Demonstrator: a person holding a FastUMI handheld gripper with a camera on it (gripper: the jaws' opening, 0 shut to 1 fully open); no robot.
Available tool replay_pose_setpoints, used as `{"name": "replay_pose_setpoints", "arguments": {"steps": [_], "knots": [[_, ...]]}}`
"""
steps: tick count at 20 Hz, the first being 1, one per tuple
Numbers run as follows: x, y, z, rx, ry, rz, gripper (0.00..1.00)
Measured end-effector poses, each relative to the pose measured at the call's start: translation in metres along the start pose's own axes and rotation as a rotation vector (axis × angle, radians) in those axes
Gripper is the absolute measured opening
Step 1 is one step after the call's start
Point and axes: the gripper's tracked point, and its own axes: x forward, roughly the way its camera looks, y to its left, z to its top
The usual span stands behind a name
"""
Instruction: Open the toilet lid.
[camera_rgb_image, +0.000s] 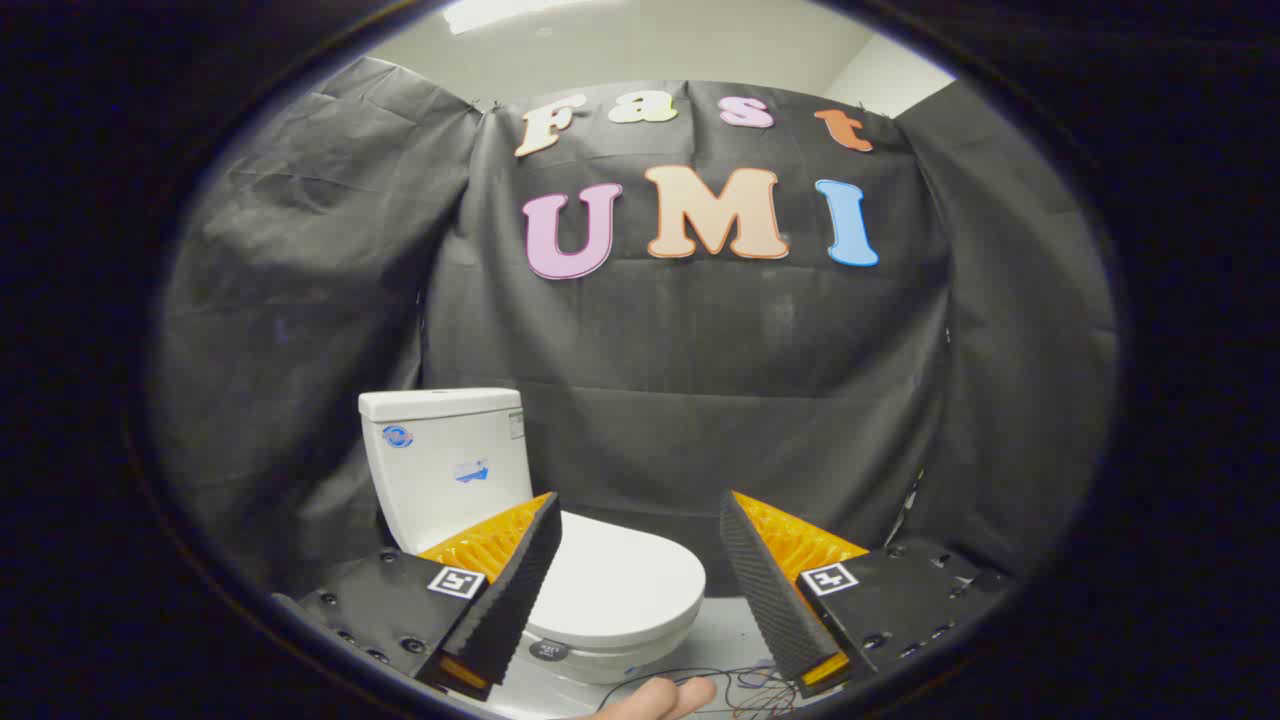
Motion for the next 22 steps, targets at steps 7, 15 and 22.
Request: {"name": "replay_pose_setpoints", "arguments": {"steps": [7,15,22], "knots": [[0.024,0.026,0.011,0.115,-0.09,0.063,0.98],[0.03,0.032,-0.018,0.115,-0.033,0.028,0.98],[0.03,0.03,-0.036,0.144,-0.006,0.002,0.98]]}}
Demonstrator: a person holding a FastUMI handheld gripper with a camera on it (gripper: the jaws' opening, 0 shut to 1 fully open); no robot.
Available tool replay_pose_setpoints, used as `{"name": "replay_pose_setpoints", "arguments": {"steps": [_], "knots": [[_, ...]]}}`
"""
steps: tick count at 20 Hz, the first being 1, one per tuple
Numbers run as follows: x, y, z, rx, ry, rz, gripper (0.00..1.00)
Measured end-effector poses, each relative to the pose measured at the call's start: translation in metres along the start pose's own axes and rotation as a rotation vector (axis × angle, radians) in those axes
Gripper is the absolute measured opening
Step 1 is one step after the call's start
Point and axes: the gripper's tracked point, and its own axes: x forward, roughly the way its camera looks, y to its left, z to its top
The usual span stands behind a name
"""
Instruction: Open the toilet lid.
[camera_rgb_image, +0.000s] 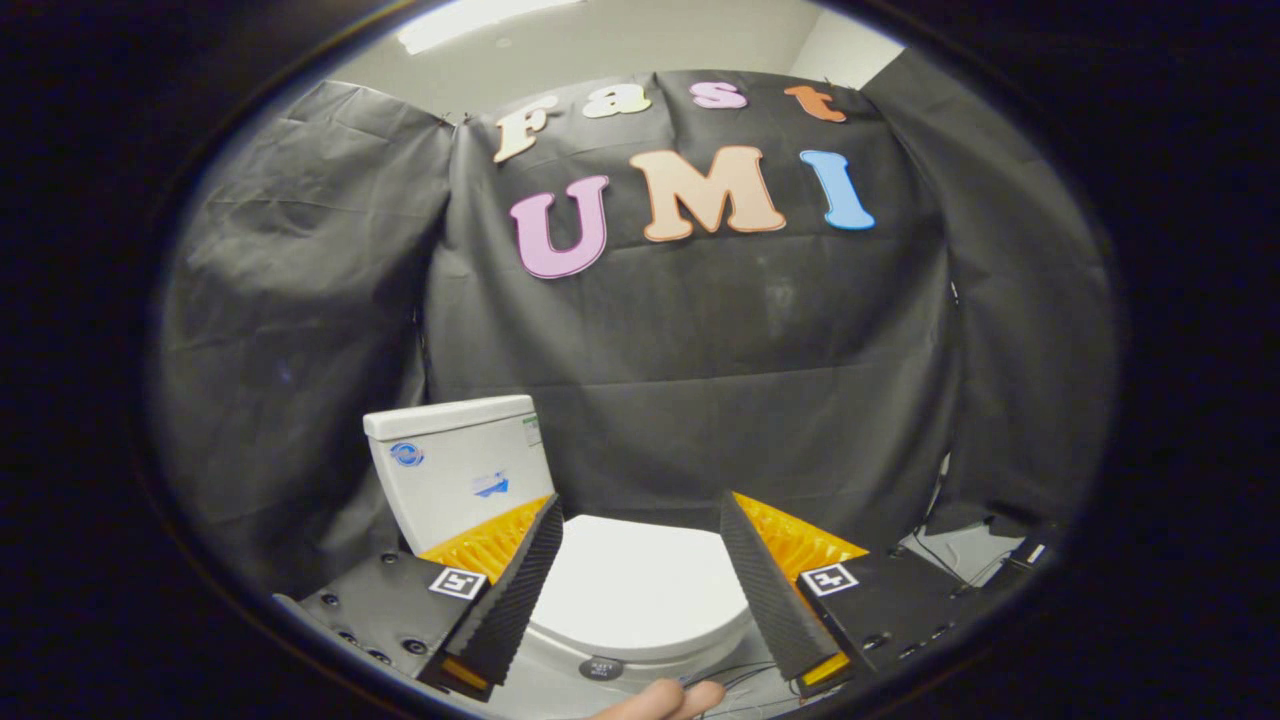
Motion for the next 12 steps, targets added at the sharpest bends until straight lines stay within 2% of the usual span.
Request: {"name": "replay_pose_setpoints", "arguments": {"steps": [4,9,12], "knots": [[0.001,-0.003,-0.004,-0.002,-0.025,-0.017,0.98],[0.003,0.003,-0.033,0.024,0.038,-0.021,0.98],[0.007,0.014,-0.052,0.088,0.075,-0.04,0.98]]}}
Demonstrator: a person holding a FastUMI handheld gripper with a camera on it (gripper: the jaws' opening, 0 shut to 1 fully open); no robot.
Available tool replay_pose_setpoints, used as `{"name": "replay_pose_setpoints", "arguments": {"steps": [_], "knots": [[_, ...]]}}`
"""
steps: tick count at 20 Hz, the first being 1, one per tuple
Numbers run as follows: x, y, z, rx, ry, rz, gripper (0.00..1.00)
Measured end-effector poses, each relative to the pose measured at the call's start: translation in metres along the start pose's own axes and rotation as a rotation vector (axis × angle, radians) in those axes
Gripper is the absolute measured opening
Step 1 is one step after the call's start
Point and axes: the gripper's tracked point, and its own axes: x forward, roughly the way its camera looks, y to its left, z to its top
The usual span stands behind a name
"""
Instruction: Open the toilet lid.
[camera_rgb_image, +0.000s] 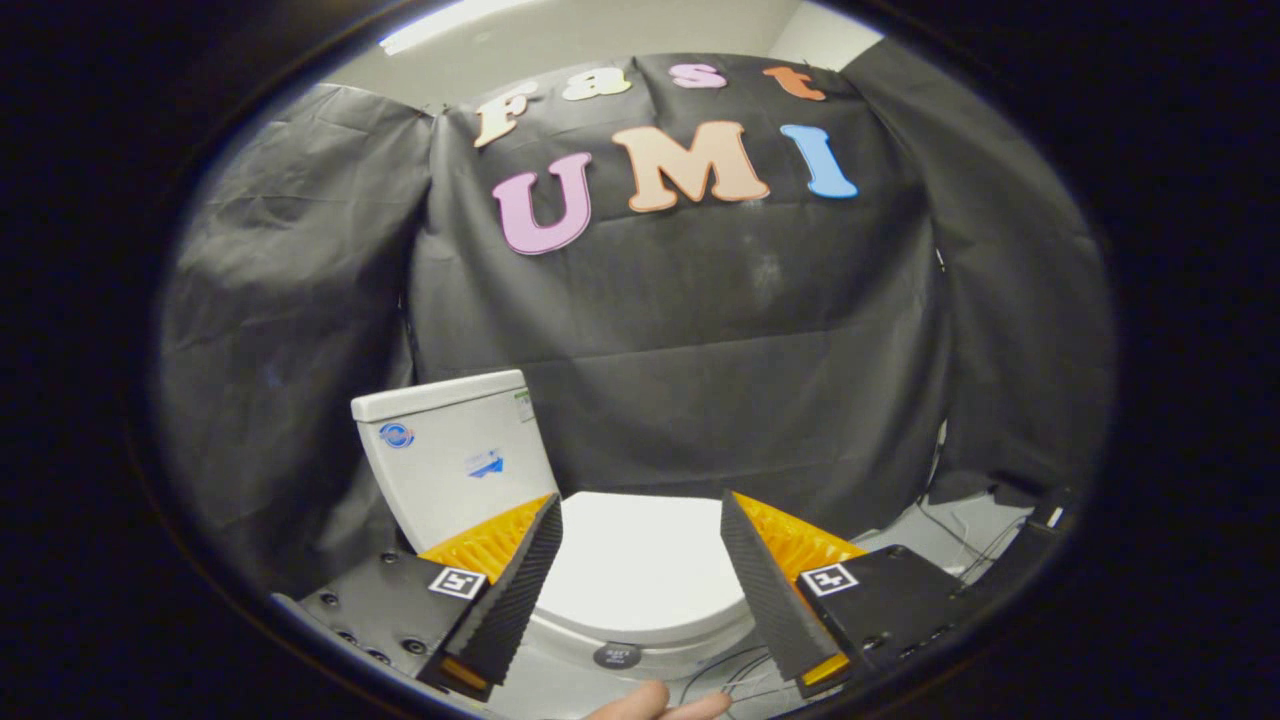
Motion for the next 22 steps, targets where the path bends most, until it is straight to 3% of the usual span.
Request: {"name": "replay_pose_setpoints", "arguments": {"steps": [6,8,10,12,22], "knots": [[0.008,-0.001,-0.036,0.206,0.01,-0.055,0.99],[0.005,-0.01,-0.046,0.4,0.005,-0.051,0.99],[0.002,-0.027,-0.063,0.588,0.016,-0.121,0.98],[0.005,-0.051,-0.085,0.688,0.027,-0.175,0.98],[0.002,-0.048,-0.184,0.922,0.27,-0.282,0.97]]}}
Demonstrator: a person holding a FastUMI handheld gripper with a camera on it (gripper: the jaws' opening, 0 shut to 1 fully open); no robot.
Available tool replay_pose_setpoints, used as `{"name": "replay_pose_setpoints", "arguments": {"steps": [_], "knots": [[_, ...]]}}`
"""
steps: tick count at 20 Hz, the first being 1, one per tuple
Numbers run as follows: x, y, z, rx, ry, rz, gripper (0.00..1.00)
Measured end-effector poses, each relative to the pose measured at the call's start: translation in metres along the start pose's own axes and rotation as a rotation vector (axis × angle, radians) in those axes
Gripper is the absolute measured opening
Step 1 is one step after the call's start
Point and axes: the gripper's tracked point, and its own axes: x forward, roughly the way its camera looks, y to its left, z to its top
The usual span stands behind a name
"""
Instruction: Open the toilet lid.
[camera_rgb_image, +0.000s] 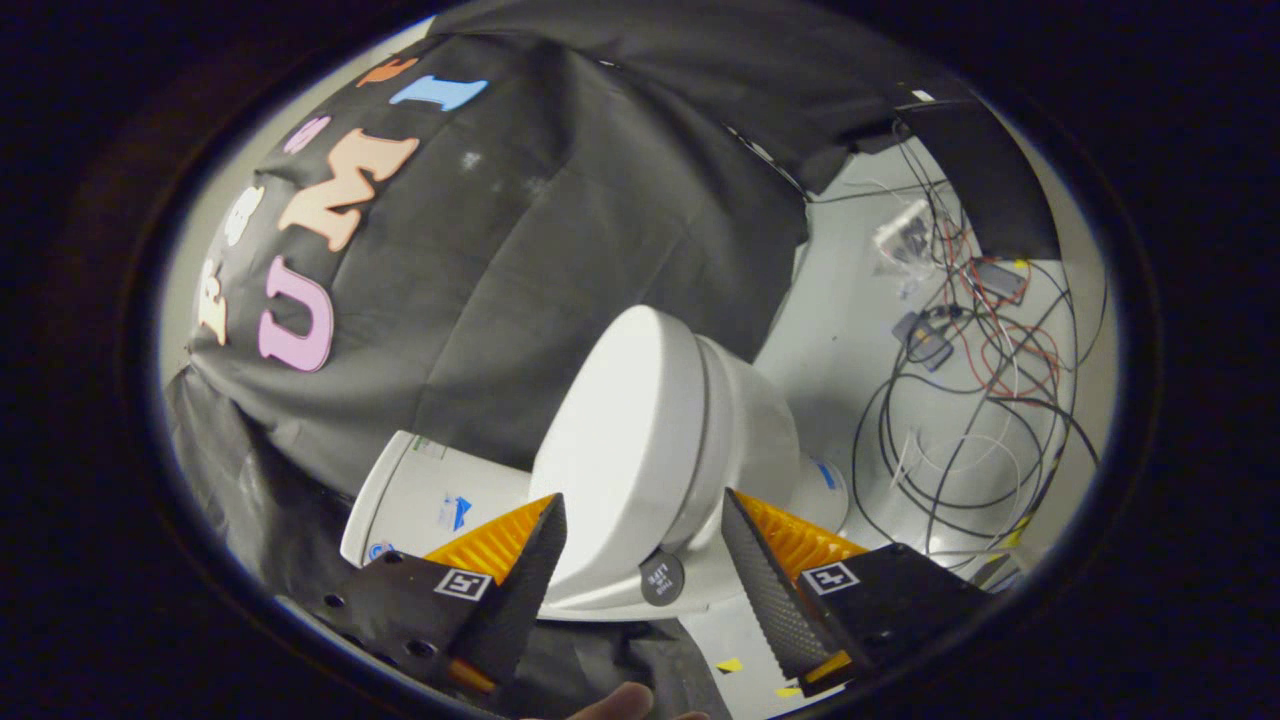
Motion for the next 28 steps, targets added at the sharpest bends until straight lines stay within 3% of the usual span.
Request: {"name": "replay_pose_setpoints", "arguments": {"steps": [1,7,11,12,16,22,23,24,28], "knots": [[0.001,-0.005,-0.009,0.01,0.027,-0.015,0.97],[0.023,-0.01,-0.049,0.074,0.155,-0.037,0.7],[0.035,-0.025,-0.08,0.146,0.226,-0.107,0.7],[0.039,-0.02,-0.08,0.194,0.213,-0.08,0.7],[0.037,-0.006,-0.08,0.291,0.23,-0.026,0.25],[0.044,-0.005,-0.07,0.181,0.221,-0.083,0.26],[0.019,-0.001,-0.056,0.167,0.179,-0.093,0.26],[0.032,-0.002,-0.073,0.162,0.21,-0.098,0.04],[0.032,0.002,-0.069,0.119,0.18,-0.169,0.04]]}}
